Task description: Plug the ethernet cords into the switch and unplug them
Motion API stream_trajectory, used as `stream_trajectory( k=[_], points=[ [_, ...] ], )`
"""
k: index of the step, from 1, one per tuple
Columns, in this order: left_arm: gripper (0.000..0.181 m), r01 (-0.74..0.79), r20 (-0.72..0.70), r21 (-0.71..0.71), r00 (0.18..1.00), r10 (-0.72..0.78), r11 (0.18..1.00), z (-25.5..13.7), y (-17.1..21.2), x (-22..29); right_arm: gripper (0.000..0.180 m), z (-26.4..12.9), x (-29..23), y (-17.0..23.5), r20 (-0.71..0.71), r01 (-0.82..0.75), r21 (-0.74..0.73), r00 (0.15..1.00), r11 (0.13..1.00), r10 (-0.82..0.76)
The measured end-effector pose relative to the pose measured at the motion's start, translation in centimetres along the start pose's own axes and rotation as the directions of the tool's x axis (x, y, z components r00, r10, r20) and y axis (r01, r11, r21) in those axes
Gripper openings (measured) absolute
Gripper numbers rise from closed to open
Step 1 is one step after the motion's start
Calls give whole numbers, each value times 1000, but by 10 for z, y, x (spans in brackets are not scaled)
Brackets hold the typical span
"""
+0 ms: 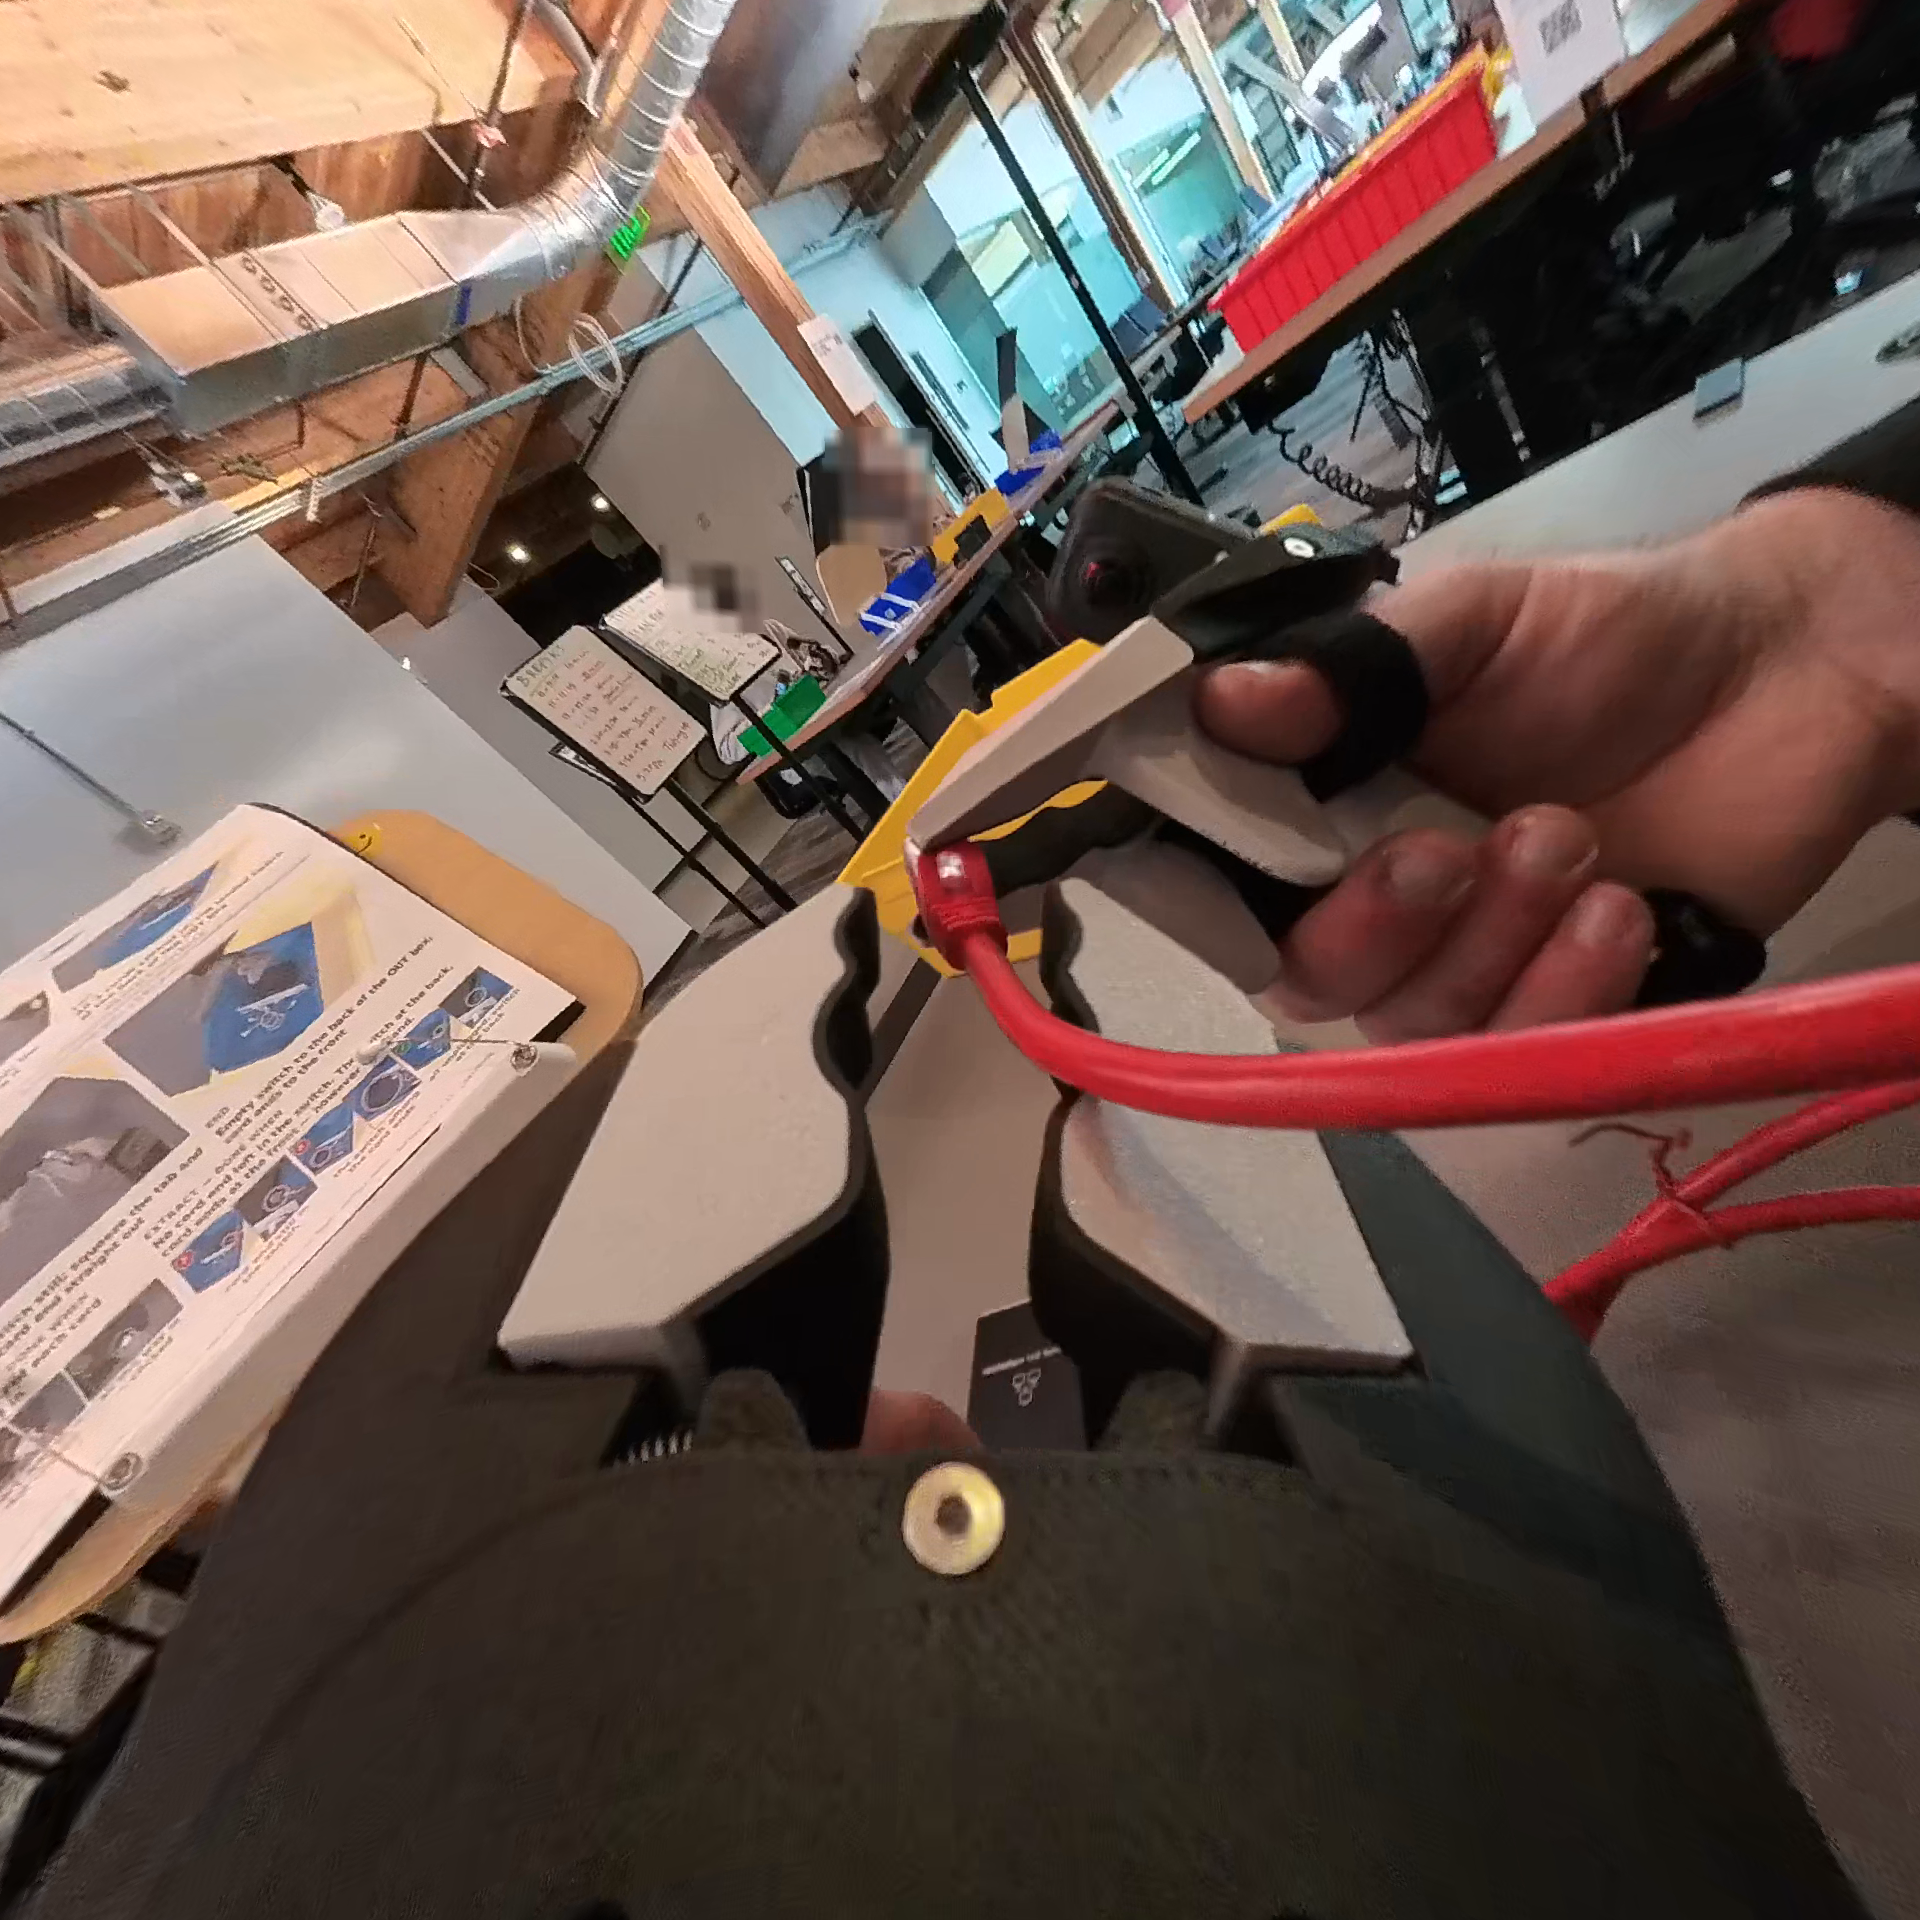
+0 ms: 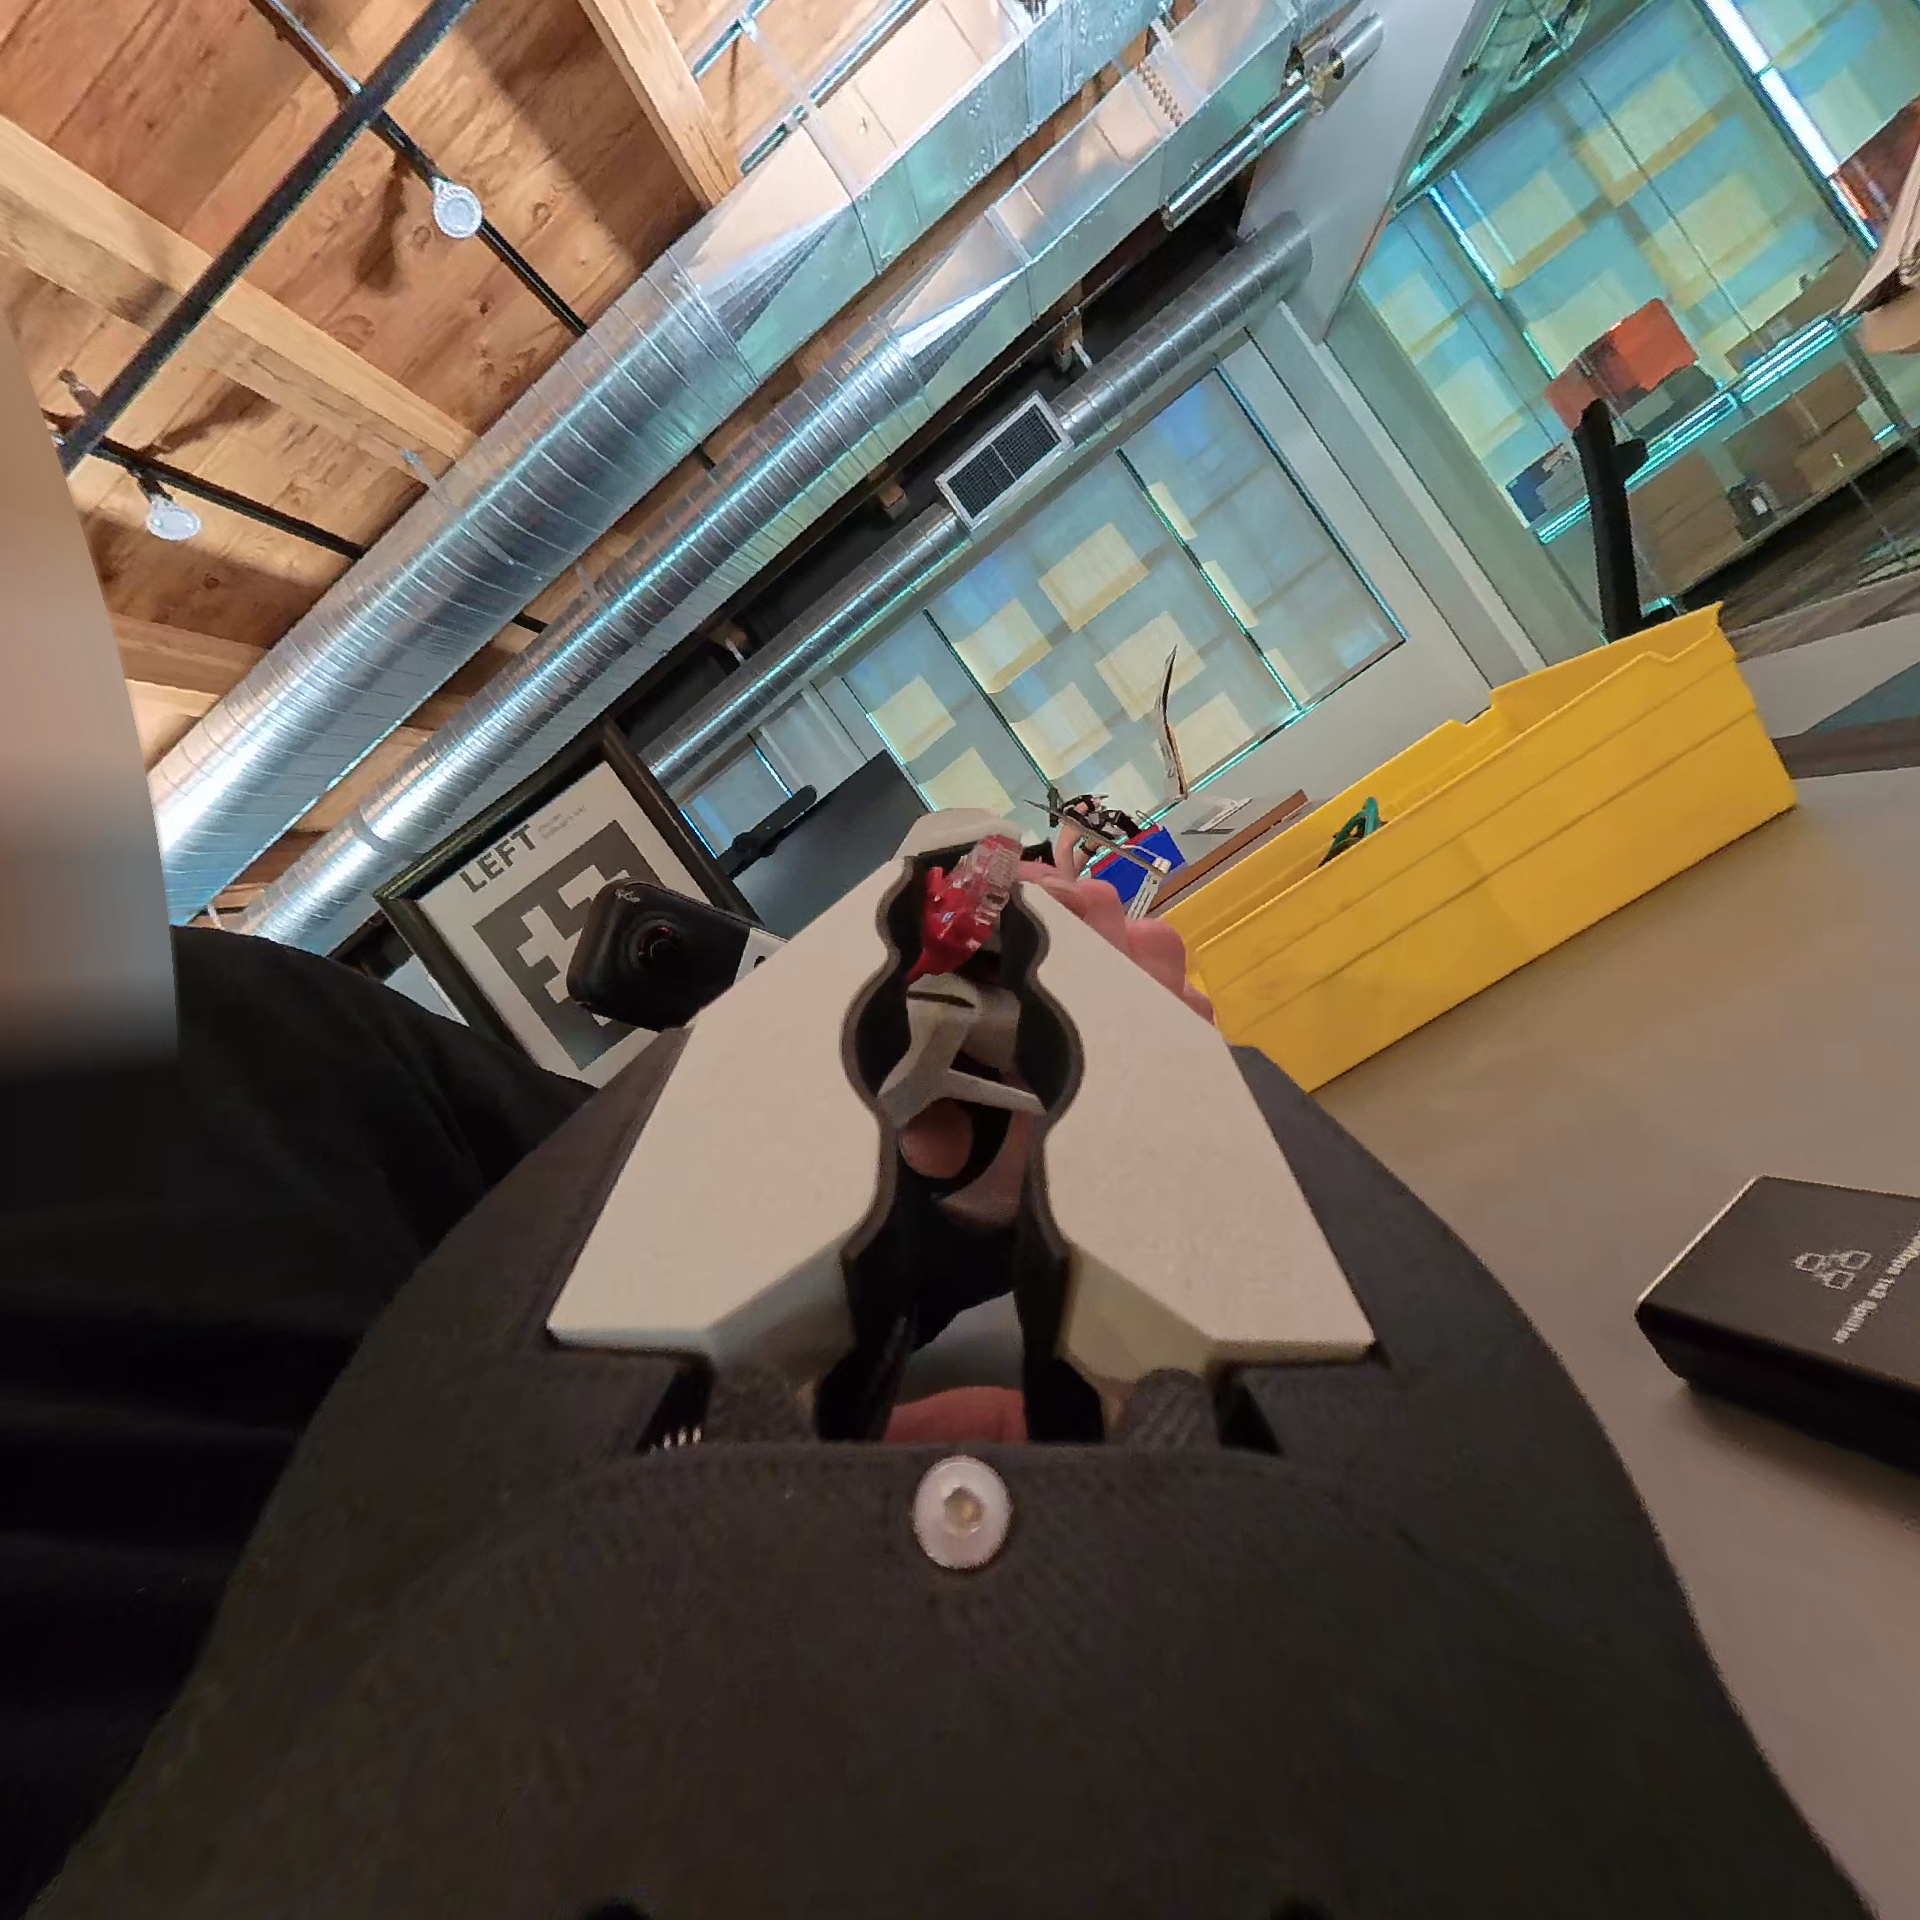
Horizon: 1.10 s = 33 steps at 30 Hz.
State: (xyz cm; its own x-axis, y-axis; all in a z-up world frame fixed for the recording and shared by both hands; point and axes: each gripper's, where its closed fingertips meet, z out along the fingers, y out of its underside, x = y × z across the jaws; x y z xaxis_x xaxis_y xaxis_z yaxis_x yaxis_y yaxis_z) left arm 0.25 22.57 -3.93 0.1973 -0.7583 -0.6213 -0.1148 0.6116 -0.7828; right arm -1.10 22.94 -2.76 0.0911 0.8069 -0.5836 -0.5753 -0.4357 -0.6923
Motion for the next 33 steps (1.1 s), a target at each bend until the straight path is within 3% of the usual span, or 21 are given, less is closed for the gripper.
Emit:
stream_trajectory(
  k=[5,8,20,23,26,29,33],
  points=[
    [27,59,43,-3,997,-59,998,1,1,-8,12,-1,3,-1,-18,6,15,1000,1000,-6],
    [13,65,42,-3,997,-64,998,2,0,-4,12,0,3,-3,-44,48,25,998,999,-46],
    [12,122,56,0,991,-122,993,6,2,-7,12,-1,6,-9,-65,9,77,998,997,-4],
    [12,159,31,21,987,-159,987,3,0,-11,30,-3,12,-11,-101,28,73,995,997,-21],
    [12,226,7,23,974,-226,974,-5,1,-26,33,-10,16,-17,-123,49,78,992,996,-39],
    [12,249,-8,-3,969,-249,969,-12,4,-38,36,-11,16,-20,-152,116,52,983,992,-107],
    [12,385,-20,-22,922,-386,922,-26,15,-54,40,-10,22,-14,-241,244,-52,938,968,-250]
  ],
)
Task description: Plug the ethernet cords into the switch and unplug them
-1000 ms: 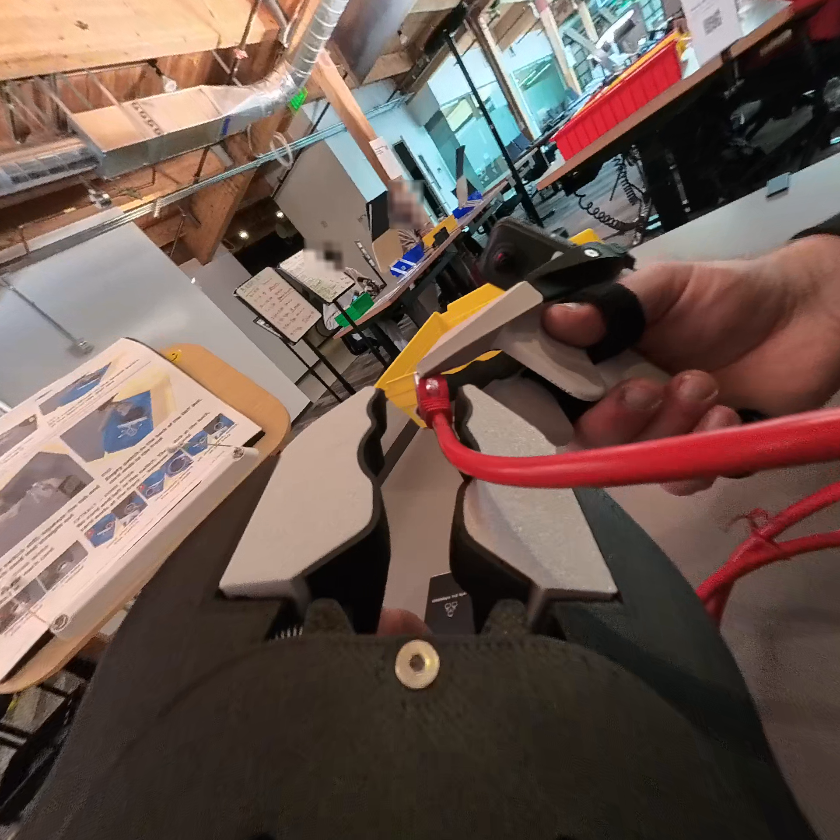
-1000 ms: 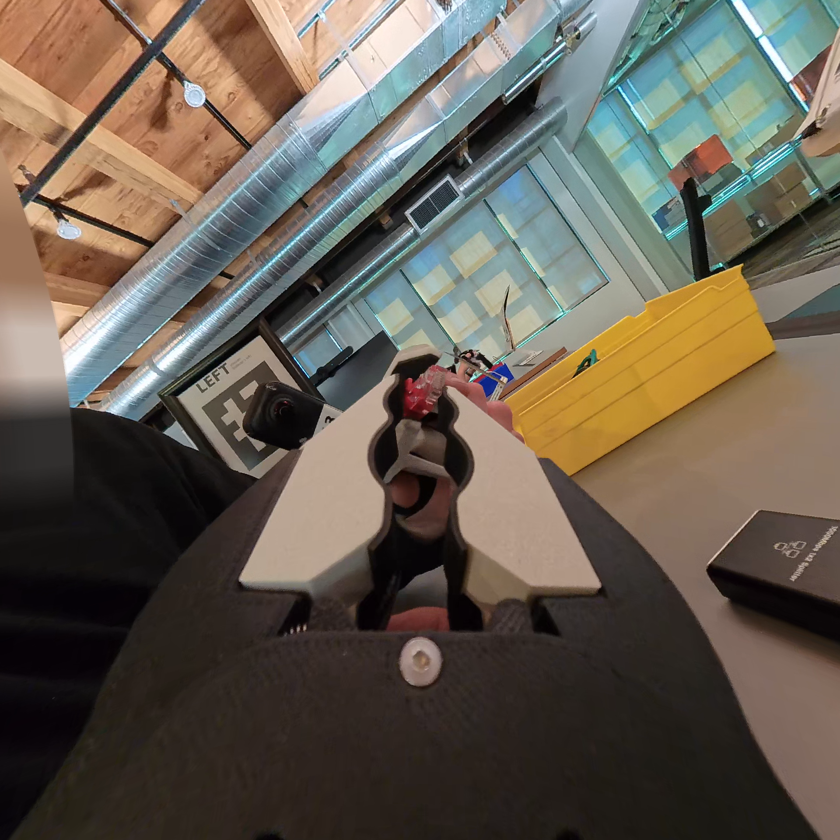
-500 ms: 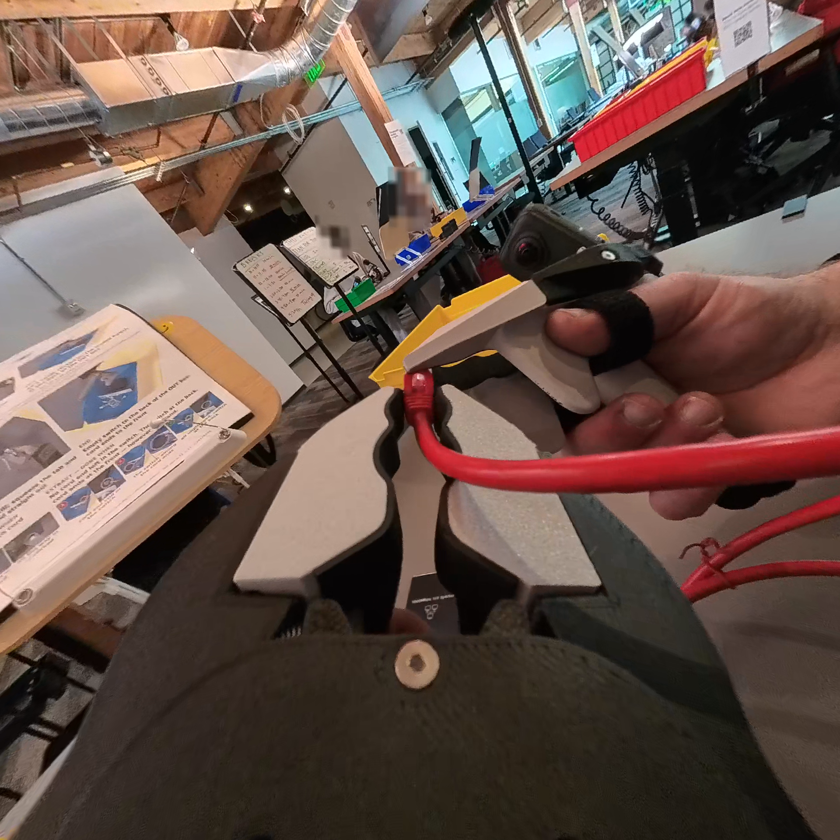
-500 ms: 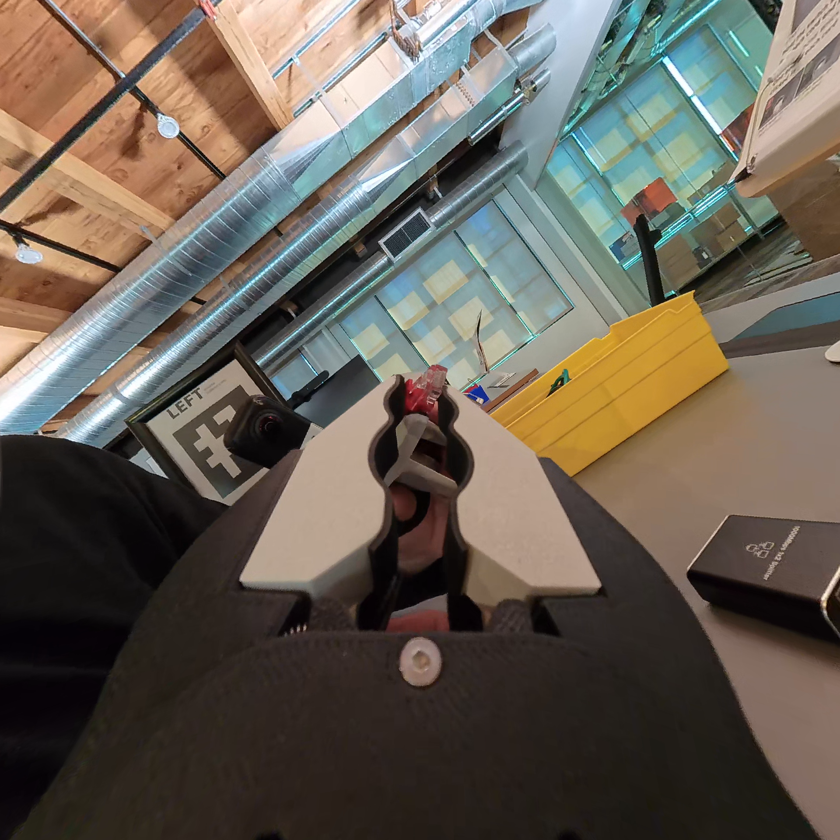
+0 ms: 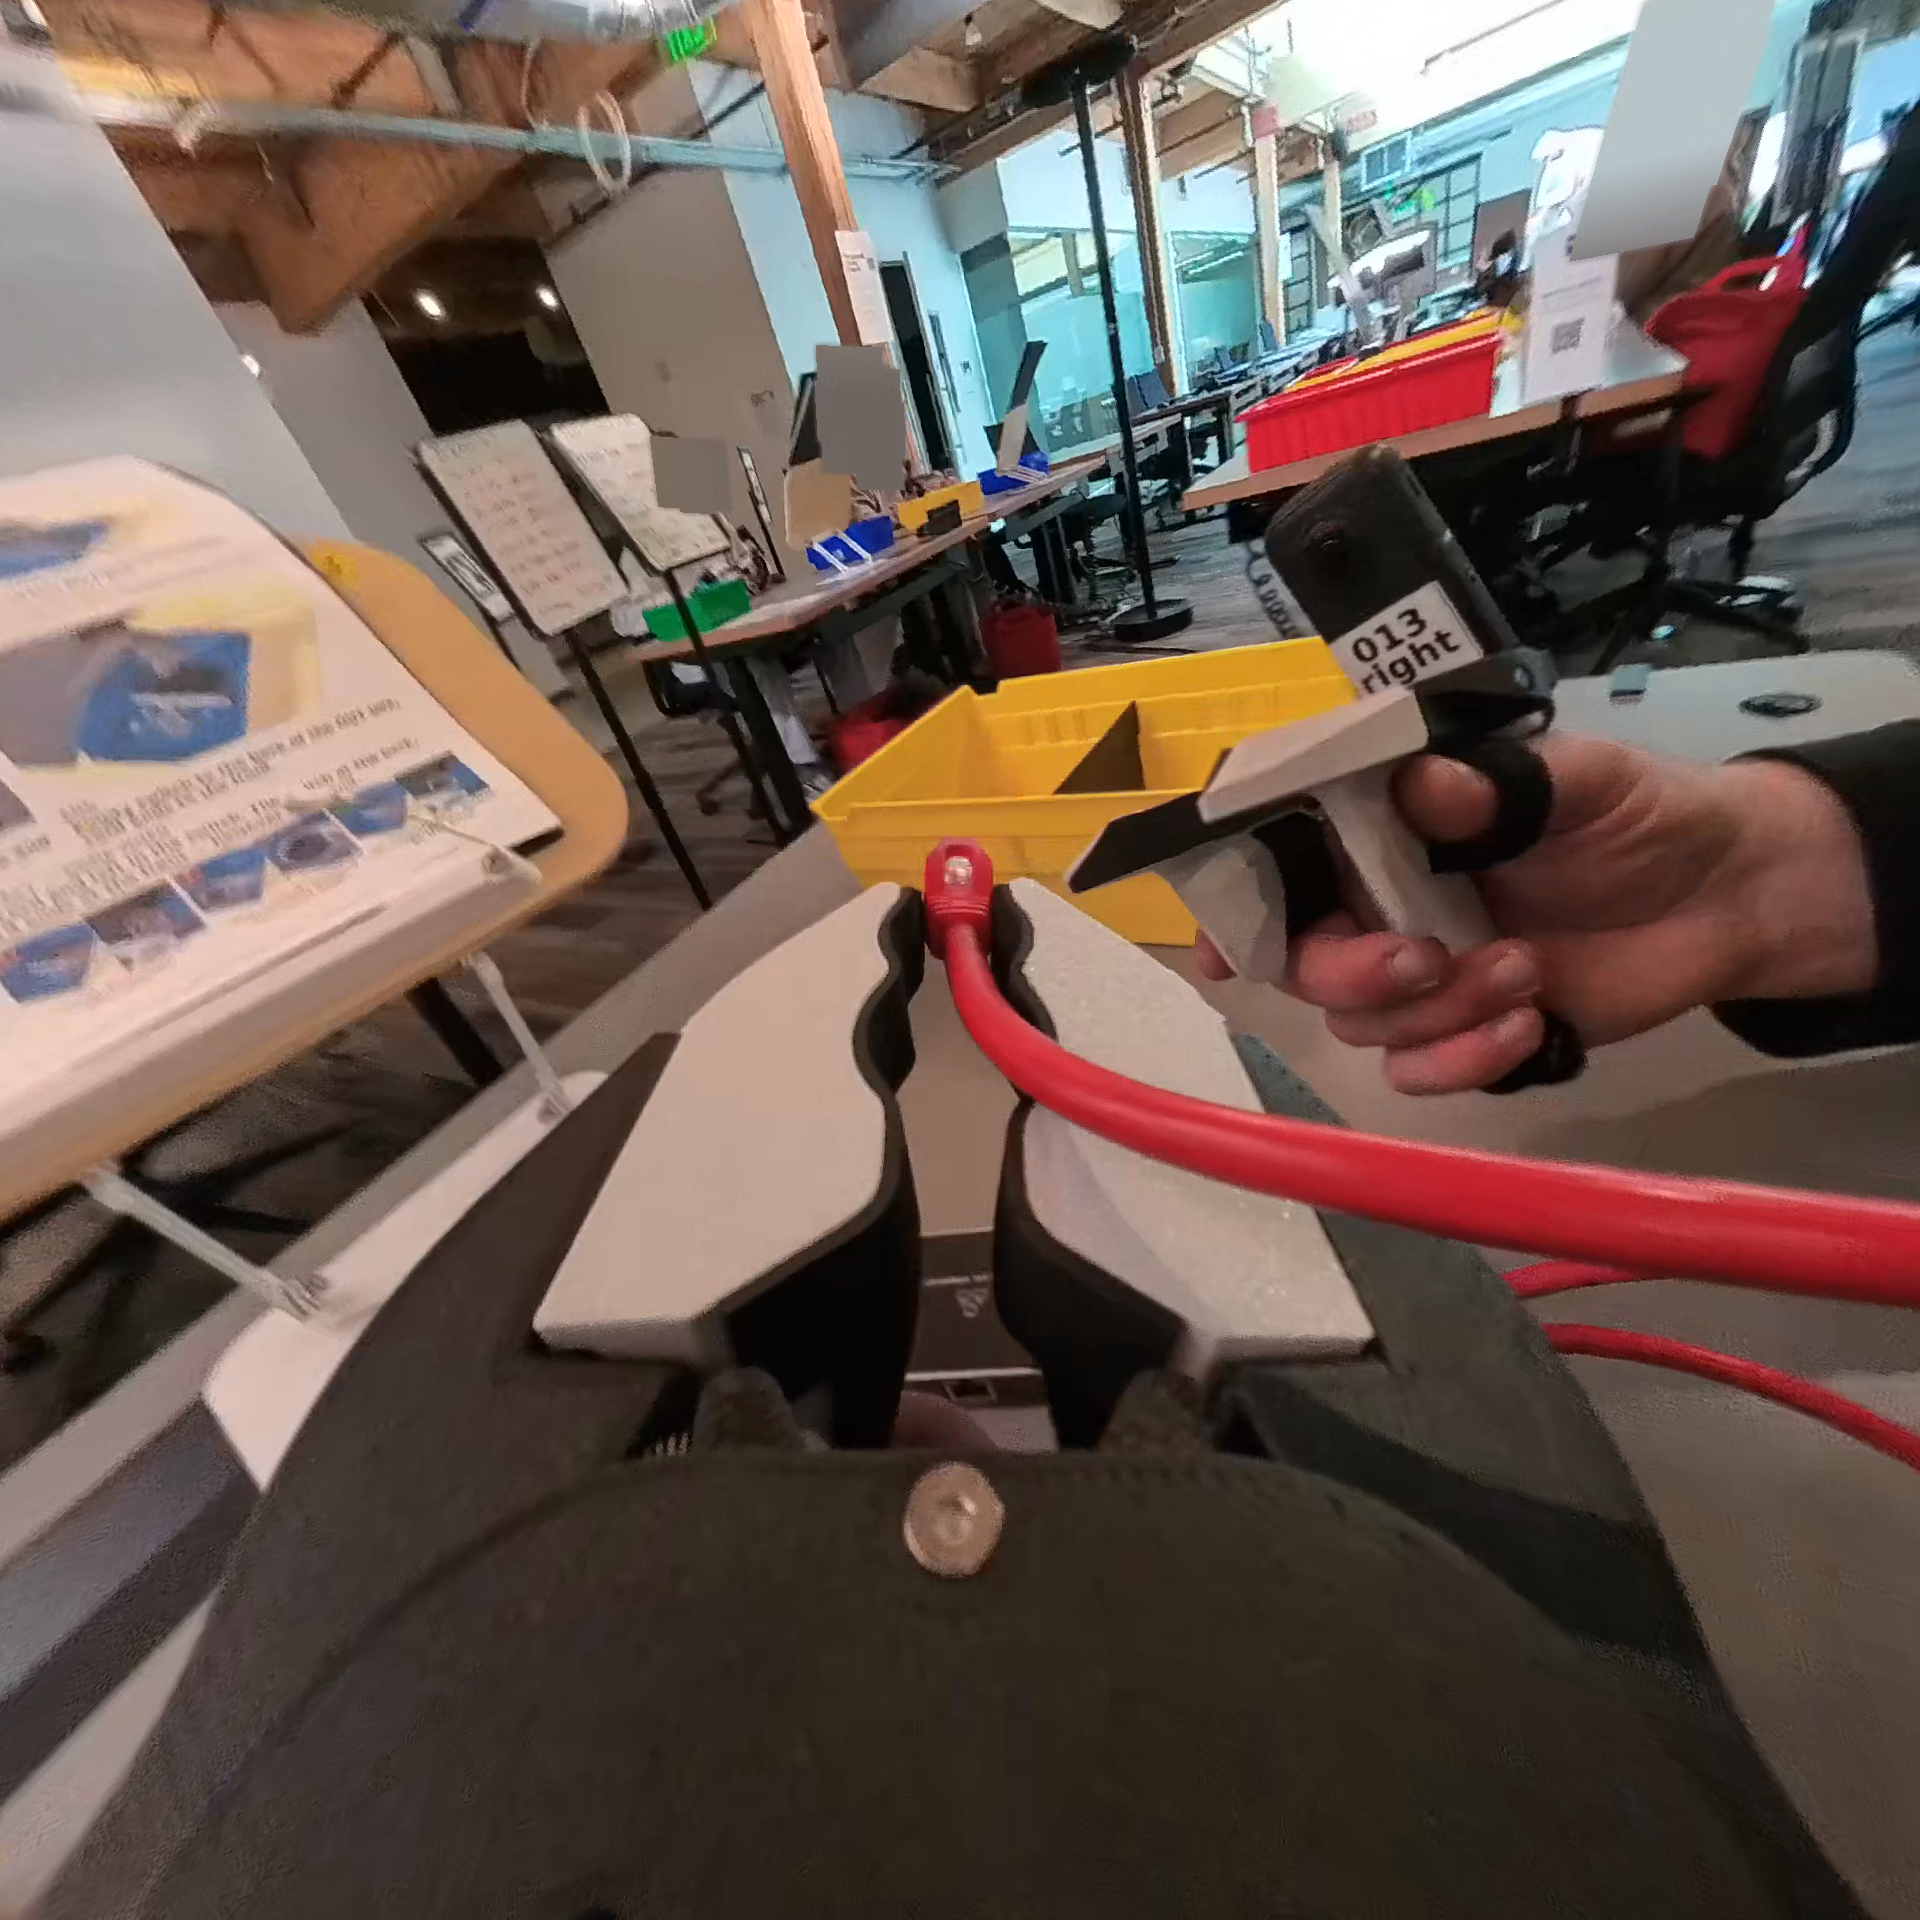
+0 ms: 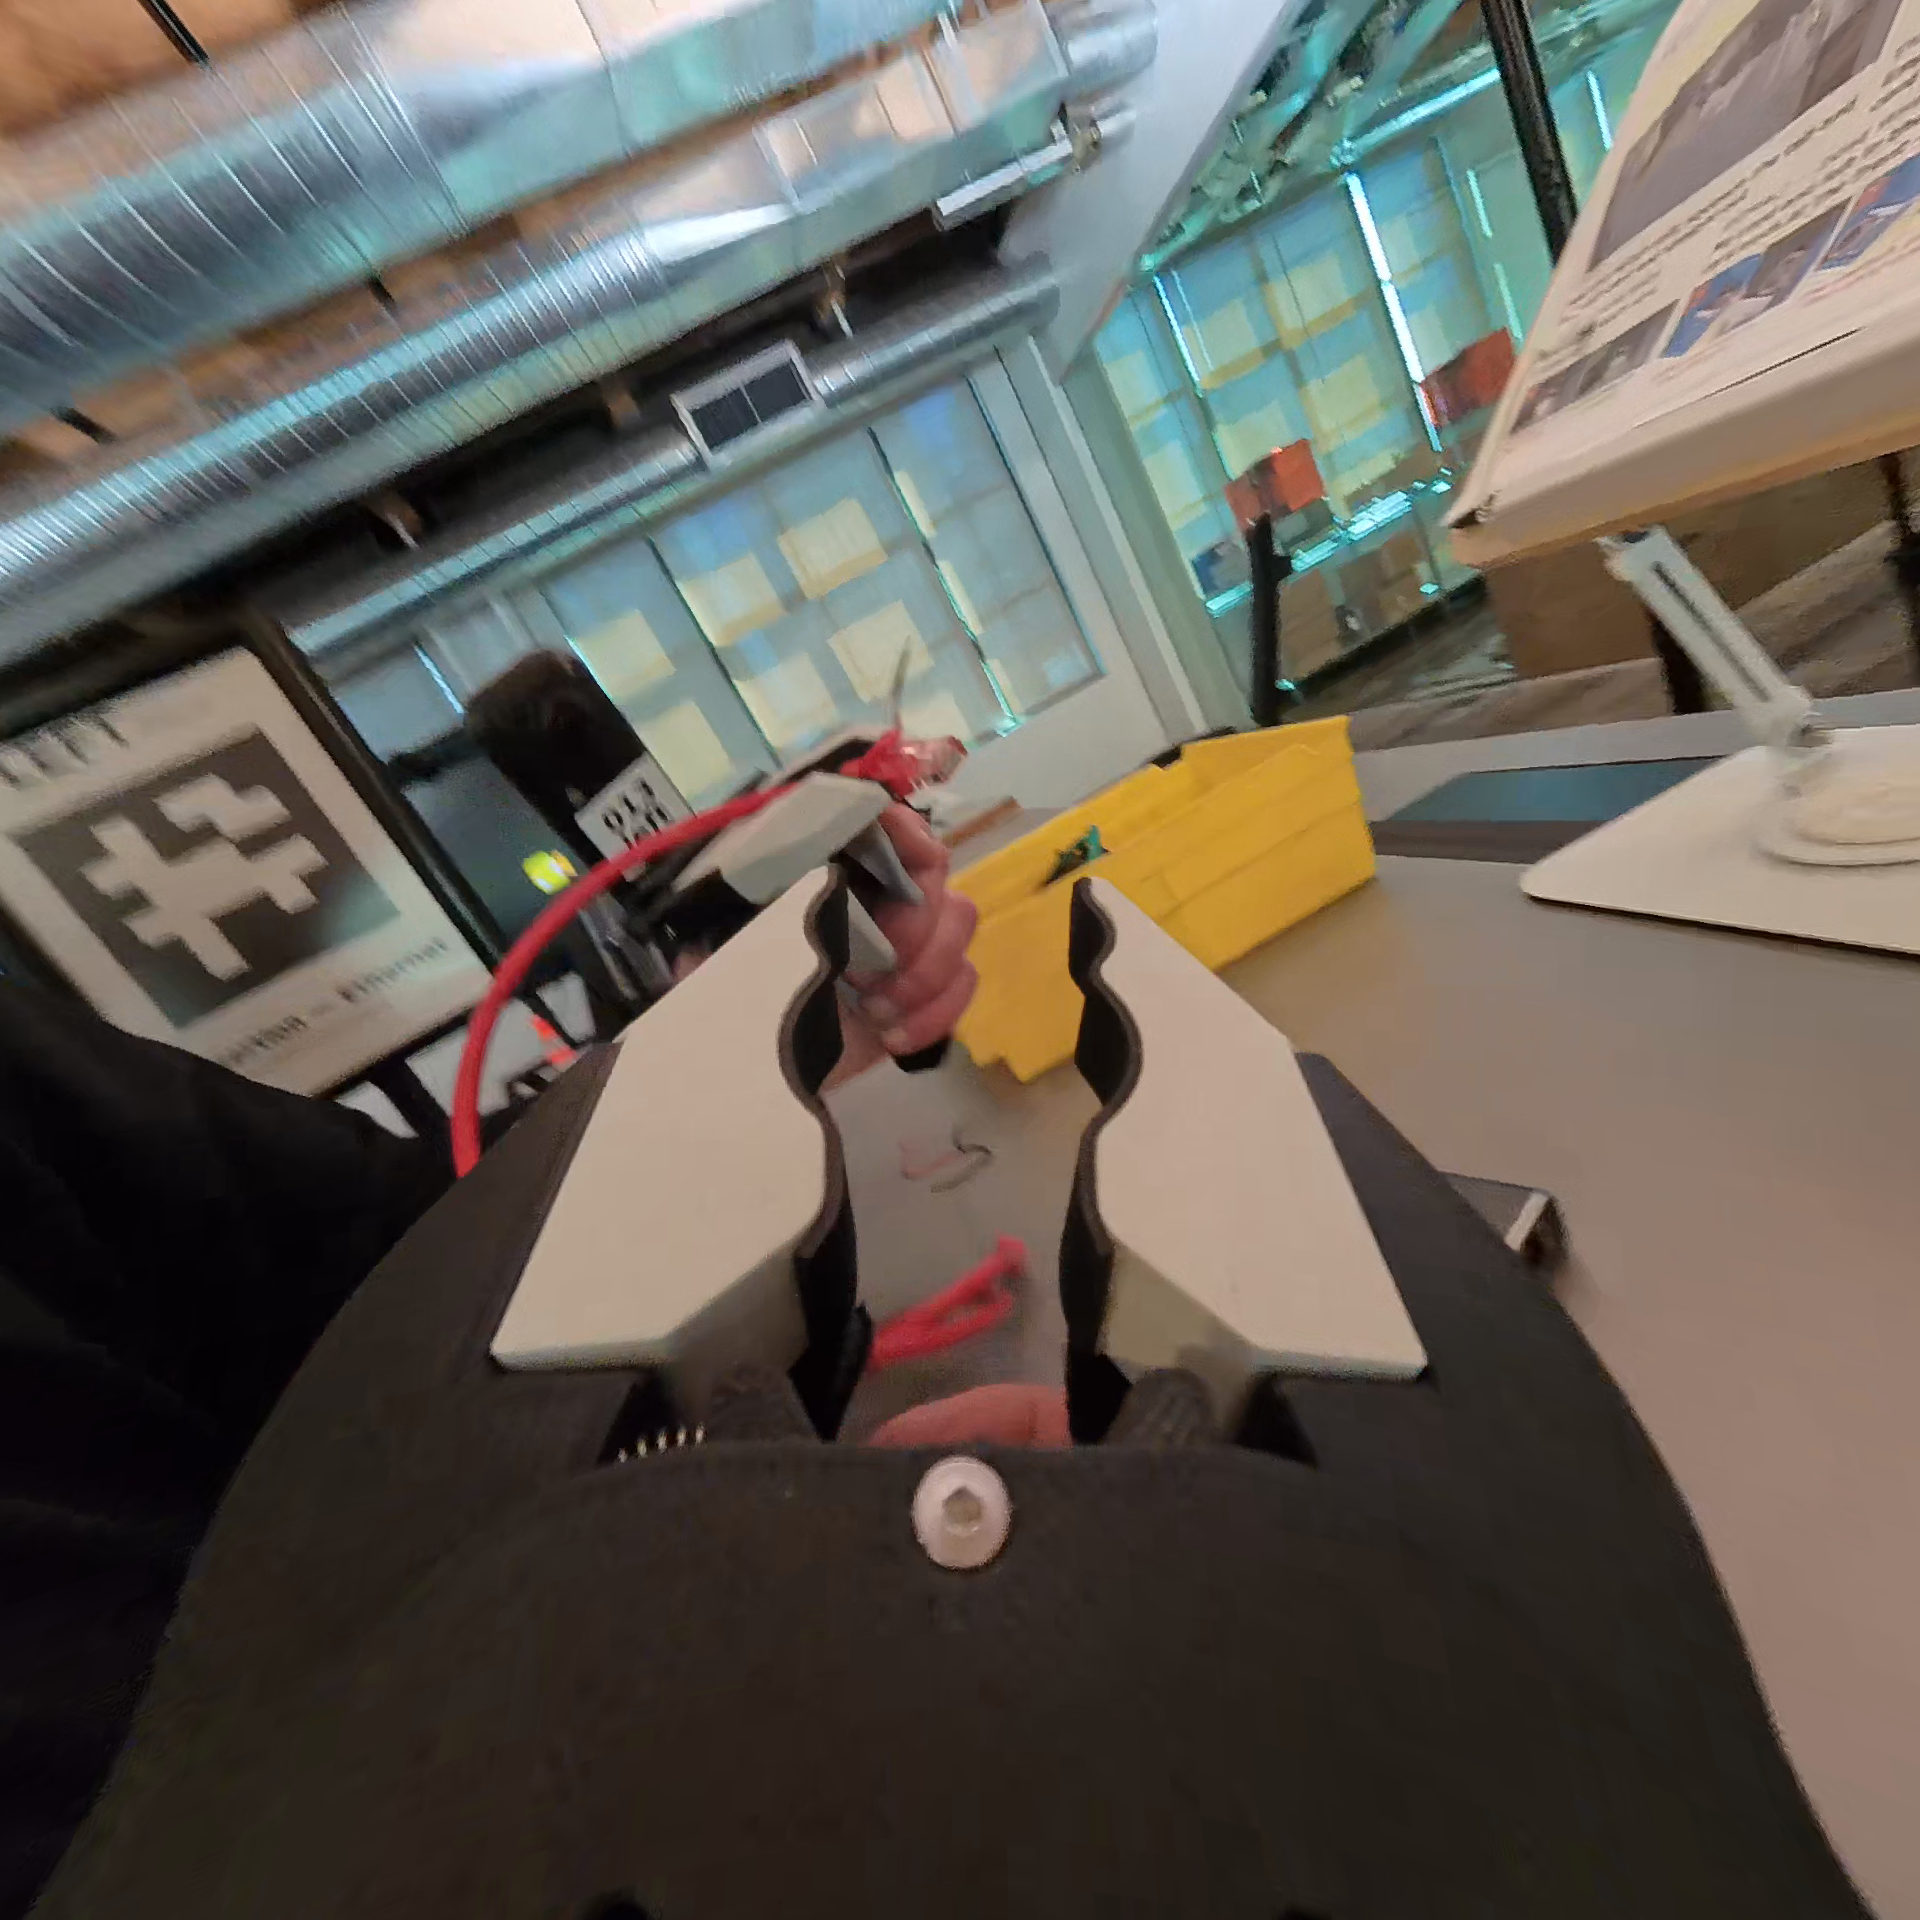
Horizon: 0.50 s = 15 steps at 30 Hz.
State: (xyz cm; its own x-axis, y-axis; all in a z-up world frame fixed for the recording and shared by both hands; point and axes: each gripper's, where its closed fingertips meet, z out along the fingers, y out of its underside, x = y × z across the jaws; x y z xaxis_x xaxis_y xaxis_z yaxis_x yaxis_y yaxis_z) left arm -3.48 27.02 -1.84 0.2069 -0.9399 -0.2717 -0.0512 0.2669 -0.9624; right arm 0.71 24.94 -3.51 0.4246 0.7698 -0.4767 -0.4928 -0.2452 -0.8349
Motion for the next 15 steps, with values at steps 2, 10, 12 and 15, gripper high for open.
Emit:
stream_trajectory(
  k=[2,10,12,15],
  points=[
    [12,48,-35,-33,998,-49,998,-8,6,-5,42,-1,8,9,-67,100,-82,992,992,-106],
    [12,9,-32,-71,999,-11,997,-48,2,-31,70,7,42,63,-30,505,-616,752,605,-658],
    [12,3,-1,-67,1000,-3,998,-52,0,-40,79,11,62,69,-42,471,-696,727,542,-686],
    [12,-18,0,-73,1000,18,997,-54,1,-45,90,13,90,88,-123,316,-781,768,539,-628]
  ],
)
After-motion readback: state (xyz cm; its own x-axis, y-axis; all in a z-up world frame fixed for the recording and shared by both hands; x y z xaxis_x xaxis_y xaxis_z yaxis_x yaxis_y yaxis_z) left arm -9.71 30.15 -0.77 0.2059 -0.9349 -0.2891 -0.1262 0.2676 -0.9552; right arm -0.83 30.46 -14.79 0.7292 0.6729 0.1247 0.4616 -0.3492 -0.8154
